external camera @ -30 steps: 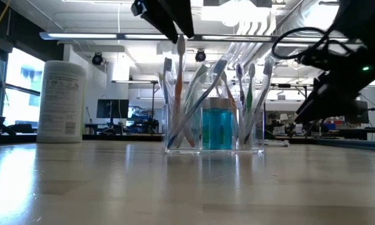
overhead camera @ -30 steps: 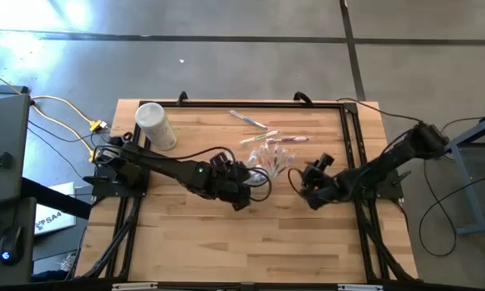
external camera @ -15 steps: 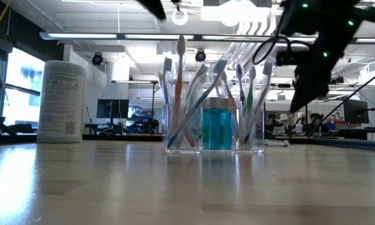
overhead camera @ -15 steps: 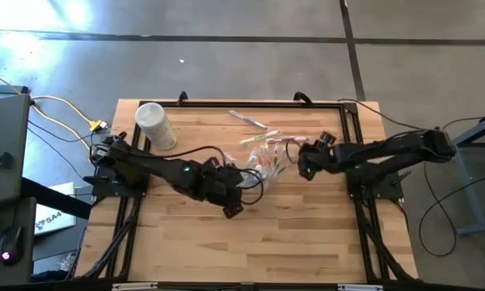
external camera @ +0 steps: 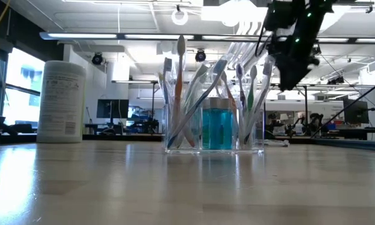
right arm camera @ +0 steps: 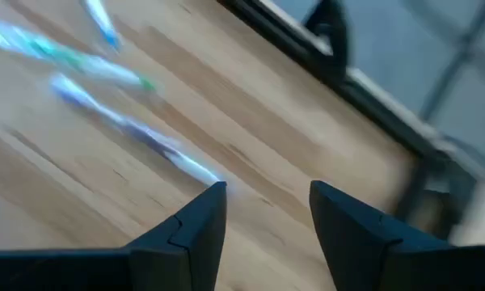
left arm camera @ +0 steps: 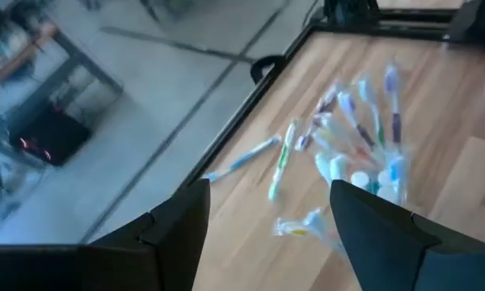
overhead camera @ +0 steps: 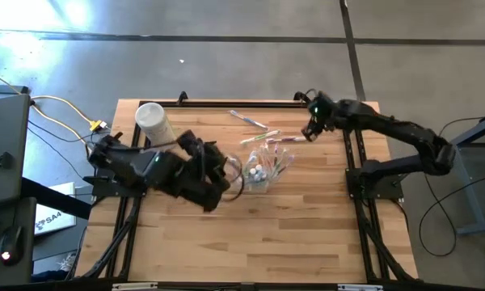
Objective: Pick & Place toothbrushing station
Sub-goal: Put the violet toothbrush into the transparent organizer
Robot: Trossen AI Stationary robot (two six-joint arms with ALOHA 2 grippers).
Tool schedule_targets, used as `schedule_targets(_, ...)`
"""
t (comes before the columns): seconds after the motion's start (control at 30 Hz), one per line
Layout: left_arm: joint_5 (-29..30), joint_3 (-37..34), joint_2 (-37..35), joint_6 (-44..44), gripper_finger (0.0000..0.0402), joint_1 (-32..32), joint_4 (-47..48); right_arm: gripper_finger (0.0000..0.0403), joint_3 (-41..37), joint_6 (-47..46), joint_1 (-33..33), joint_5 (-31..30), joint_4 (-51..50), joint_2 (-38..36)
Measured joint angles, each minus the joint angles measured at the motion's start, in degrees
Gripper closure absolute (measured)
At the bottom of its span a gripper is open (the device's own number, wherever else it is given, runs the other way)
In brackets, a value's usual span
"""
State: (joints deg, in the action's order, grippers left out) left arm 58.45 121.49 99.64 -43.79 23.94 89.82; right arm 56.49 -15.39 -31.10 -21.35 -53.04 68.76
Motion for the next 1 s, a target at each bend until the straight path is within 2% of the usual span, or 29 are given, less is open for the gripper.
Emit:
schedule_targets(0.2, -8.32, -0.11, -0.83, 7.09, 0.0153, -5.86, -0.8, 0.0231, -0.08, 3.42, -12.96, 18.67, 9.29, 5.21)
schedule_targets(0.3, -8.61, -0.15, -0.77, 11.21, 0.0153, -9.84, -0.89, 0.0231, -0.09, 9.82, -16.28, 23.48, 10.7, 8.73)
schedule_targets(0.53, -8.86, -0.17, -1.68, 22.03, 0.0153, -19.91, -3.16, 0.0231, 0.22, 20.56, -16.65, 24.57, 15.22, 15.78)
schedule_targets(0.6, -12.32, -0.2, -1.99, 26.54, 0.0153, -23.5, -4.99, 0.0231, 0.81, 21.84, -16.46, 24.69, 14.57, 16.9)
schedule_targets(0.73, -22.82, -0.22, -3.68, 32.73, 0.0153, -31.37, -9.14, 0.0231, 1.31, 22.17, -15.78, 25.52, 13.53, 17.83)
schedule_targets(0.83, -26.49, -0.11, -4.14, 33.09, 0.0153, -34.71, -10.68, 0.0231, 1.31, 23.07, -14.07, 27.27, 13.09, 17.87)
schedule_targets(1.0, -26.42, -0.22, -4.43, 30.17, 0.0153, -35.43, -6.57, 0.0231, 1.31, 25.86, -9.73, 26.49, 12.01, 17.87)
